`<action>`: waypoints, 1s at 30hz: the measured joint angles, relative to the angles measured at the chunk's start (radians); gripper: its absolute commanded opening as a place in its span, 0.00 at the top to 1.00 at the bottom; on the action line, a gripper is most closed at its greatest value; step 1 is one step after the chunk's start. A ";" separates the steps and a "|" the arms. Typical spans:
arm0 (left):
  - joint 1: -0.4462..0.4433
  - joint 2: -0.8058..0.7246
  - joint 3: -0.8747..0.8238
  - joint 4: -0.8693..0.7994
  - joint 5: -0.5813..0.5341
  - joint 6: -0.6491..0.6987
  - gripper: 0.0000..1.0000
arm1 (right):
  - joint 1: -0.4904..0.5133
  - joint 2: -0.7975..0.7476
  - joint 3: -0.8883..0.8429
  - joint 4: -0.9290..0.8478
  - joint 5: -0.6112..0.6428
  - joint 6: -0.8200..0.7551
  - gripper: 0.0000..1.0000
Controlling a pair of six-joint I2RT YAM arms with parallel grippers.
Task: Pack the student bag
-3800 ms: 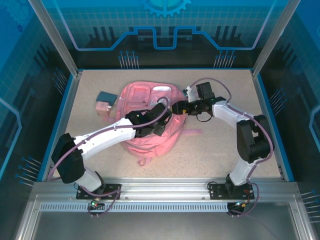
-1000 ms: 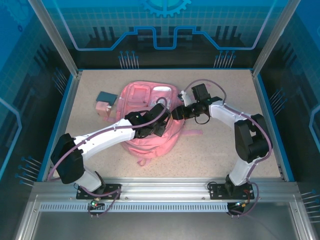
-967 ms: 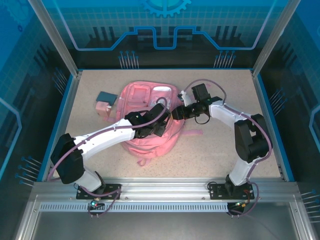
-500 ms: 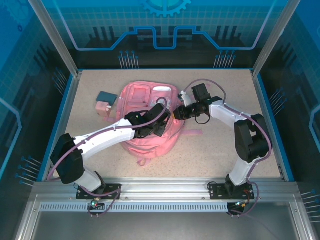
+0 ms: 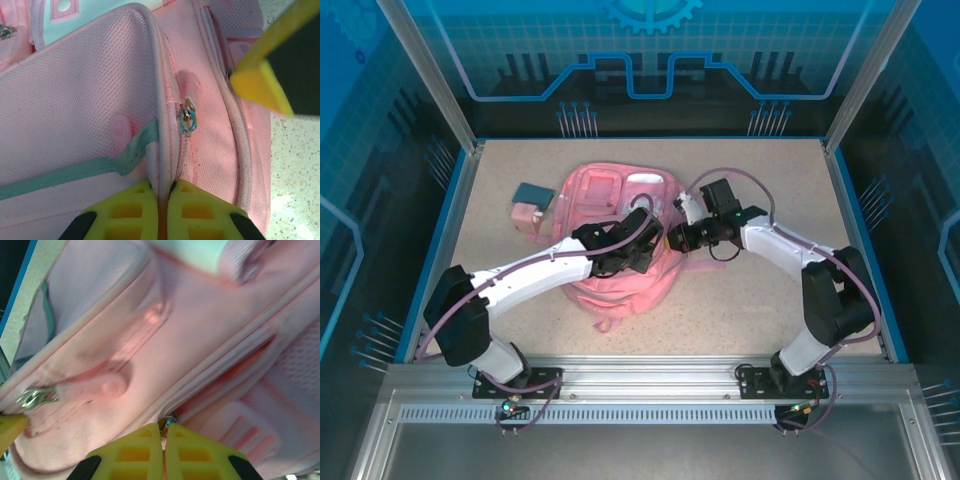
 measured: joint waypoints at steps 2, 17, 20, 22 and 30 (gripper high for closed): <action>0.000 0.010 0.001 0.002 0.008 -0.019 0.96 | 0.027 -0.028 -0.060 0.046 0.000 0.034 0.93; 0.107 -0.046 -0.001 0.212 0.278 -0.153 0.37 | 0.003 -0.217 -0.243 0.169 0.044 0.233 1.00; 0.105 -0.071 -0.002 0.210 0.284 -0.093 0.34 | -0.062 -0.205 -0.185 0.117 0.058 0.235 1.00; 0.104 -0.075 -0.005 0.195 0.280 -0.043 0.34 | -0.091 -0.184 -0.139 0.098 0.076 0.230 1.00; 0.103 -0.030 -0.014 0.148 0.270 0.119 0.43 | -0.133 -0.118 -0.069 0.062 0.097 0.212 1.00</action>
